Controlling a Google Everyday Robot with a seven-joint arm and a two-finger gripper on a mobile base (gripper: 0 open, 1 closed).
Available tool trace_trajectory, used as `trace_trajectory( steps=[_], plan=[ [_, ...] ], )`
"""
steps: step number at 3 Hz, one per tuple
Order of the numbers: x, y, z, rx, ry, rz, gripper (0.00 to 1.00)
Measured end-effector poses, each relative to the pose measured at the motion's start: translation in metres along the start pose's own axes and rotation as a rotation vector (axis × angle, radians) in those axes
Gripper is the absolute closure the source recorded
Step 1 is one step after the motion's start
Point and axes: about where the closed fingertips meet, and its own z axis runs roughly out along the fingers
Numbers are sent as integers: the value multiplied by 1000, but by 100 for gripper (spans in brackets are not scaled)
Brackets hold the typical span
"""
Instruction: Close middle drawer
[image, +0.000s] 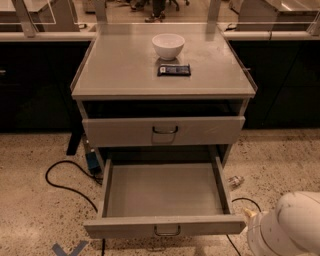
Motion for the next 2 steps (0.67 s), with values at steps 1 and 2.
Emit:
trace_trajectory(
  steps=[1,2],
  plan=[
    [7,-1,34,-78,-58,-84,0],
    [8,3,45,-104,-69,-109,0]
  ],
)
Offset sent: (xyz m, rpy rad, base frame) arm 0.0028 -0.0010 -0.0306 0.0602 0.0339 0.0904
